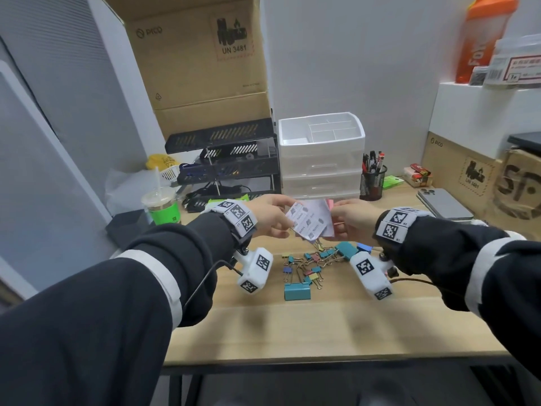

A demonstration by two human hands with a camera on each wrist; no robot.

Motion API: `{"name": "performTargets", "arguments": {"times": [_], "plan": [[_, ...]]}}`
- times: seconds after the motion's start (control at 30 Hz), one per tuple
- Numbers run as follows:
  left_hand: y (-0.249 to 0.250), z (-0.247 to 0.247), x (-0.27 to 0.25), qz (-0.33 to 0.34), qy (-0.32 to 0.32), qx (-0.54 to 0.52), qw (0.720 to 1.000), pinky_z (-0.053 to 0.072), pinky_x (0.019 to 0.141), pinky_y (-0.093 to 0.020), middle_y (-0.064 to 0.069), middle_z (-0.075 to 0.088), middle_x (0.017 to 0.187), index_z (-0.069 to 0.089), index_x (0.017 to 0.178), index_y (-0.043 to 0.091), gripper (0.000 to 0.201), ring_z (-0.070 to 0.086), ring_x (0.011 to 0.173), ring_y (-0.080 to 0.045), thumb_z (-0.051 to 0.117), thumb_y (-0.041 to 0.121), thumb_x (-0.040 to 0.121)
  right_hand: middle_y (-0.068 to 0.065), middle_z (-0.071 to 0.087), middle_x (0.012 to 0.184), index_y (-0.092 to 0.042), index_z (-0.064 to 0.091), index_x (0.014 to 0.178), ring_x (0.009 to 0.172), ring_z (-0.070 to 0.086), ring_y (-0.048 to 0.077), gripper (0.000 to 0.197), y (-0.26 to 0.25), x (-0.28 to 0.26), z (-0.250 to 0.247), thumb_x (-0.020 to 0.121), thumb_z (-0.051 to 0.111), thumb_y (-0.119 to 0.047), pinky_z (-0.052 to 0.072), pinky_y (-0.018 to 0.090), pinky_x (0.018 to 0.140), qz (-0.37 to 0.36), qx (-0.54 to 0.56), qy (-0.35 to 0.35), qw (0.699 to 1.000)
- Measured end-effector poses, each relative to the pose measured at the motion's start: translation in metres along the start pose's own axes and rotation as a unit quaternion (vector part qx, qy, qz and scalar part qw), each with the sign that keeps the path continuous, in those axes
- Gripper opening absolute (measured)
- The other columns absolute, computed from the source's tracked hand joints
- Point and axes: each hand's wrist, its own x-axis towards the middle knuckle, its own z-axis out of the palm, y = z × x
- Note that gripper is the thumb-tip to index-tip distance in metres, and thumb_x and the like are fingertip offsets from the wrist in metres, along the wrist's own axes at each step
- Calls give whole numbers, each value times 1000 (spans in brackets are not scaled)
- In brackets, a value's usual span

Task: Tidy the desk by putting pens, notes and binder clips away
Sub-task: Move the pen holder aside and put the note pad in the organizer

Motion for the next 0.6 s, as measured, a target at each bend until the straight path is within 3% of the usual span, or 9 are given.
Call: {"name": "performTargets", "arguments": {"times": [0.1, 0.17, 0.2, 0.27, 0.4, 0.53, 0.6], "plan": [[1, 2, 7, 10, 64, -24, 998, 61, 81, -39, -22, 66, 114, 59, 121, 2, 40, 71, 101, -30, 58, -19, 86, 23, 71, 109, -5, 55, 119, 96, 72, 32, 23, 0, -5, 7, 98, 49, 2, 61, 42, 74, -5, 82, -51, 995], [4, 2, 8, -2, 82, -44, 996, 61, 70, -30, -23, 69, 111, 59, 122, -7, 34, 73, 92, -25, 56, -16, 89, 22, 71, 110, -10, 55, 121, 102, 70, 34, 31, -1, -6, 9, 96, 47, 7, 56, 48, 90, -18, 130, -65, 989], [6, 2, 8, -9, 88, -50, 995, 59, 62, -25, -23, 71, 110, 61, 120, -9, 30, 72, 85, -22, 54, -14, 91, 22, 71, 110, -9, 55, 123, 103, 70, 35, 34, -1, -6, 9, 95, 47, 9, 55, 48, 91, -28, 150, -63, 986], [11, 3, 8, -19, 112, -59, 992, 56, 56, -24, -23, 71, 110, 62, 114, -11, 23, 68, 72, -18, 51, -11, 94, 23, 70, 112, -5, 52, 125, 101, 70, 35, 38, -4, -4, 10, 92, 47, 14, 59, 47, 84, -45, 190, -53, 979], [18, 7, 12, -27, 160, -93, 982, 59, 58, -30, -24, 69, 115, 62, 107, -4, 15, 59, 58, -15, 52, -3, 95, 25, 64, 120, -6, 47, 124, 99, 69, 38, 46, -10, -4, 14, 89, 39, 22, 61, 46, 72, -71, 250, -30, 965], [20, 15, 12, -22, 171, -178, 969, 59, 51, -34, -25, 71, 108, 60, 115, -10, 22, 68, 72, -24, 52, -4, 96, 25, 63, 123, -7, 42, 130, 105, 67, 41, 50, -7, -3, 18, 90, 35, 21, 59, 51, 81, -61, 272, -73, 958], [20, 19, 12, -20, 161, -215, 963, 60, 58, -37, -24, 69, 110, 58, 119, -9, 23, 71, 83, -29, 49, -4, 98, 22, 65, 122, -5, 44, 132, 108, 66, 37, 48, -6, -4, 19, 92, 33, 18, 59, 48, 83, -47, 261, -89, 960]]}}
